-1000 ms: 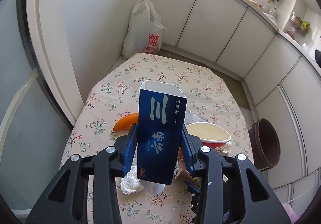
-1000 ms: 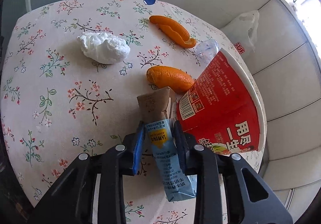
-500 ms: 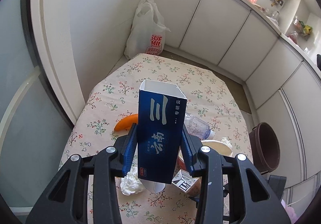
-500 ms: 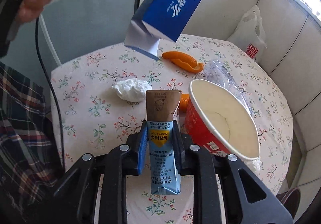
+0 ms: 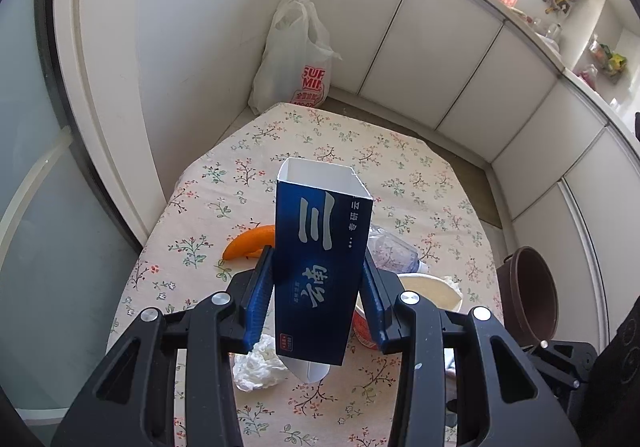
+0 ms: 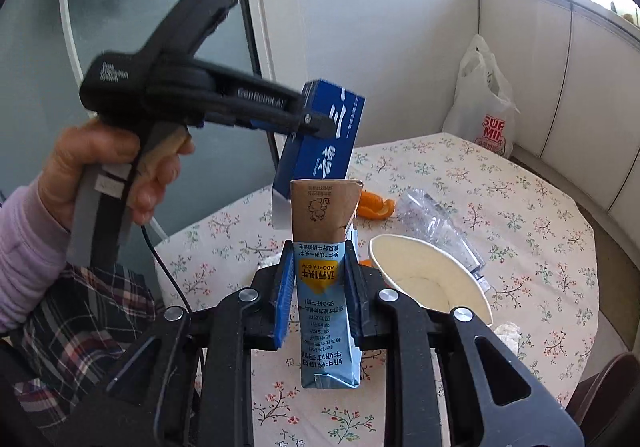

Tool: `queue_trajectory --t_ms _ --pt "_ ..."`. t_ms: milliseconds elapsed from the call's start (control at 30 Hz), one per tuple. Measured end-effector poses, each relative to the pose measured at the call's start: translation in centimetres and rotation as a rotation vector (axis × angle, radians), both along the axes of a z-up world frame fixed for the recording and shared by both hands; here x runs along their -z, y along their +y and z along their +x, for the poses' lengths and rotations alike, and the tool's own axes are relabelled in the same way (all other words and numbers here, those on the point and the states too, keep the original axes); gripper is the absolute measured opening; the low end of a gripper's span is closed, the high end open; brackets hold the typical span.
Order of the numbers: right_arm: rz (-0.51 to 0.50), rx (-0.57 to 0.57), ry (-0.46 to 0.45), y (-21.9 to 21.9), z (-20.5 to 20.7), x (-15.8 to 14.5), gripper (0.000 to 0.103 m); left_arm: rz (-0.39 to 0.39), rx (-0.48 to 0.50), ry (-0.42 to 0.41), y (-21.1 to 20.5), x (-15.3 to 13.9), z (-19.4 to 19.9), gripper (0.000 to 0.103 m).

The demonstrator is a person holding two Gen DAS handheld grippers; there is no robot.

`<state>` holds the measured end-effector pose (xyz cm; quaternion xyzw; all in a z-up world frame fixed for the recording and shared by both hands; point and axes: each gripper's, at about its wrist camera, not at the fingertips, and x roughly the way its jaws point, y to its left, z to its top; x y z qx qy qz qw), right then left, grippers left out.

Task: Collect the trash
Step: 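Carry both items over the brown bin and open both tools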

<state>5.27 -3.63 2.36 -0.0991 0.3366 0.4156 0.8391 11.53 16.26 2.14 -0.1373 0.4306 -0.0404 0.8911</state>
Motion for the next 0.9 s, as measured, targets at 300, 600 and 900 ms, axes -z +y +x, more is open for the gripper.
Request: queue_trajectory --t_ms 300,600,900 --pt "0.12 0.229 -0.103 -6.0 1.1 -3.8 0.022 -0.018 -0.009 -0.014 -0.9 0.0 0.6 0.04" --pt "0.164 0.572 -0.17 -15.7 2.2 -5.5 0.022 -0.062 -0.015 -0.058 -2.7 -0.7 1.1 0.04" --pt "0.139 1.021 -0.167 -27.7 2.4 -3.9 0.022 -0.07 0.031 -0.085 -6.5 -0.8 1.6 0.04"
